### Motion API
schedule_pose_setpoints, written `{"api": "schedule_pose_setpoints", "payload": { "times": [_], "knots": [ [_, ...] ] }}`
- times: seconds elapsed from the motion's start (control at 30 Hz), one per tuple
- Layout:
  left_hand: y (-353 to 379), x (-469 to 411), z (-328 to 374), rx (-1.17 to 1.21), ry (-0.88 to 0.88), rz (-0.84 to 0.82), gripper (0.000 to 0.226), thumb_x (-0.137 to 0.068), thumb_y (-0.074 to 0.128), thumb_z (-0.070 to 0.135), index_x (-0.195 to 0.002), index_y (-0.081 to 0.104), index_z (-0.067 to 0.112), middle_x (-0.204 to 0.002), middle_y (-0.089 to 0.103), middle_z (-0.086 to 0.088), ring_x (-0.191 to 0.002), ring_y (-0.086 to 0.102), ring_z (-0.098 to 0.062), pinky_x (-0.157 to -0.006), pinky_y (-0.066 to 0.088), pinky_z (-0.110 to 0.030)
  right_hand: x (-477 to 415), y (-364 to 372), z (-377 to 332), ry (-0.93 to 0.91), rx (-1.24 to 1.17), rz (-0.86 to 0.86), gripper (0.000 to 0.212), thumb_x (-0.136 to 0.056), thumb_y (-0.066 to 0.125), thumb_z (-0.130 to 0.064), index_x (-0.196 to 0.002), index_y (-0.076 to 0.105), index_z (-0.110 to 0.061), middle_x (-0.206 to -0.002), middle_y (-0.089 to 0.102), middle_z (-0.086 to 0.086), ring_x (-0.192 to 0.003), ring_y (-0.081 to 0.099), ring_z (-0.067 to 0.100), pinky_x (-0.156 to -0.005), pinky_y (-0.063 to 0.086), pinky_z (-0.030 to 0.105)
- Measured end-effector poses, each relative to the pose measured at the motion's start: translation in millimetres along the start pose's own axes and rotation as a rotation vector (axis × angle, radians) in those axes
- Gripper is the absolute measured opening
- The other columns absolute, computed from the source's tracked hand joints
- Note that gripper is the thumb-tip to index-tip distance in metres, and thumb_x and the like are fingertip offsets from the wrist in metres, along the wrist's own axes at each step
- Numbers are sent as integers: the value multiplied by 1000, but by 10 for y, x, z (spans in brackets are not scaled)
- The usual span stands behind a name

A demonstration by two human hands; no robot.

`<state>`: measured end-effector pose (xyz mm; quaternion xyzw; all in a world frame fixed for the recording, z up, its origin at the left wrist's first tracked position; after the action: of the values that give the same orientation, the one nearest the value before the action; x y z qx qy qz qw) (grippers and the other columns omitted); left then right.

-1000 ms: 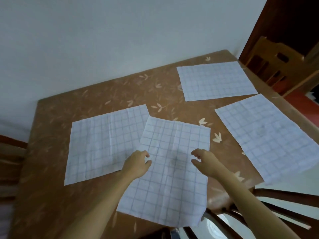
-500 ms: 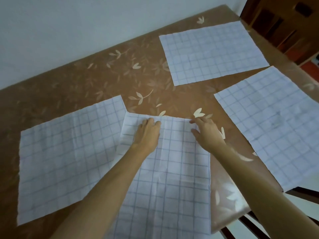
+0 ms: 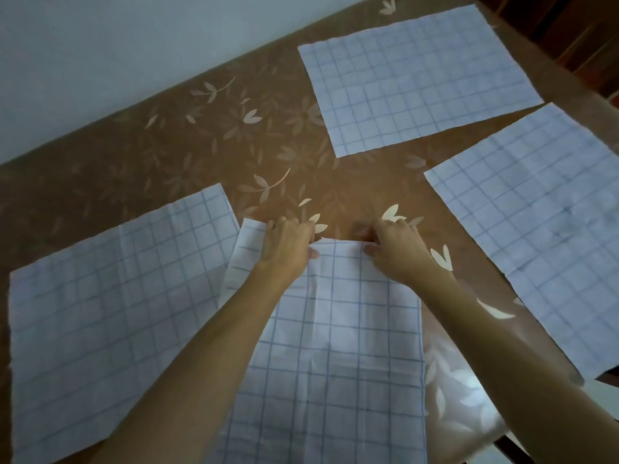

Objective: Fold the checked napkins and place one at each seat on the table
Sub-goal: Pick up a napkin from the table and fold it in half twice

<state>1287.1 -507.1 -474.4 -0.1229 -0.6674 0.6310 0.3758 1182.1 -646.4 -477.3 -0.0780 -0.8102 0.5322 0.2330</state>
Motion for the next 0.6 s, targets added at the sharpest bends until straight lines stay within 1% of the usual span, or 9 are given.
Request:
{"api": "schedule_pose_setpoints", "payload": {
  "times": [0.07, 0.13, 0.2, 0.23, 0.3, 0.4, 0.5, 0.53, 0.6],
  "knots": [
    [-77, 109, -21, -2, 19, 42, 41, -91, 68, 38, -128, 63, 23, -118, 64, -7, -112, 54, -30, -100, 41, -40, 73, -35, -62, -34, -5, -16, 22, -90, 61, -20, -106, 66, -5, -102, 67, 14, -97, 58, 37, -80, 41, 37],
    [-207, 272, -47, 10, 64, 98, 24, -91, 65, 34, -108, 68, 18, -115, 60, -5, -111, 52, -27, -100, 37, -37, 179, -146, -145, -74, -48, -26, 24, -87, 64, -18, -107, 68, -6, -100, 66, 11, -96, 60, 34, -79, 47, 38],
    [-374, 453, -99, 35, 114, 110, 9, -89, 64, 29, -90, 60, 20, -106, 62, -1, -107, 55, -24, -101, 32, -35, 286, -320, -227, -87, -125, -34, 19, -88, 64, -13, -105, 66, -6, -92, 63, 5, -85, 62, 29, -70, 46, 35],
    [-460, 543, -136, 59, 134, 104, 9, -88, 64, 25, -87, 56, 21, -101, 64, 0, -104, 58, -24, -101, 32, -33, 339, -413, -265, -84, -140, -40, 14, -89, 63, -12, -103, 65, -7, -89, 64, 4, -80, 62, 27, -67, 47, 35],
    [-654, 731, -230, 112, 158, 108, 13, -85, 67, 17, -89, 54, 19, -92, 67, -3, -99, 60, -26, -91, 35, -30, 433, -597, -349, -88, -137, -41, 9, -92, 62, -15, -99, 61, -9, -87, 68, 8, -76, 64, 25, -66, 54, 38],
    [-942, 1026, -476, 128, 119, 130, 24, -83, 68, 15, -103, 54, 18, -93, 68, -6, -93, 63, -31, -72, 43, -34, 593, -920, -496, -119, -157, 9, 11, -93, 63, -19, -102, 61, -13, -91, 70, 4, -81, 66, 23, -71, 58, 42],
    [-1233, 1337, -751, 154, 75, 167, 29, -82, 71, 18, -110, 62, 21, -103, 71, -3, -98, 66, -27, -76, 52, -37, 817, -1265, -662, -169, -173, 90, 19, -91, 70, -18, -109, 66, -14, -97, 71, 1, -89, 66, 19, -77, 58, 38],
    [-1320, 1419, -833, 161, 67, 192, 25, -82, 71, 18, -107, 65, 19, -103, 70, -4, -101, 66, -28, -77, 52, -38, 885, -1361, -703, -181, -164, 110, 20, -89, 71, -17, -109, 67, -15, -98, 71, 0, -90, 66, 18, -76, 57, 34],
    [-1533, 1658, -949, 174, 70, 255, 12, -82, 72, 17, -93, 68, 15, -95, 69, -8, -102, 66, -32, -78, 54, -41, 1079, -1558, -828, -205, -133, 154, 14, -86, 71, -10, -99, 69, -14, -89, 68, -3, -84, 65, 16, -67, 50, 22]
  ]
}}
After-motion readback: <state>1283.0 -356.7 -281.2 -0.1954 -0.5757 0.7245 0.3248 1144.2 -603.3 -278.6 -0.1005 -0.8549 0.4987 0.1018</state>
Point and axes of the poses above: each hand's wrist, its own x-axis away from the middle knuckle, its own y-axis out of the palm, z = x × y, the point moved 10 cm from there along -x, towards the middle knuckle
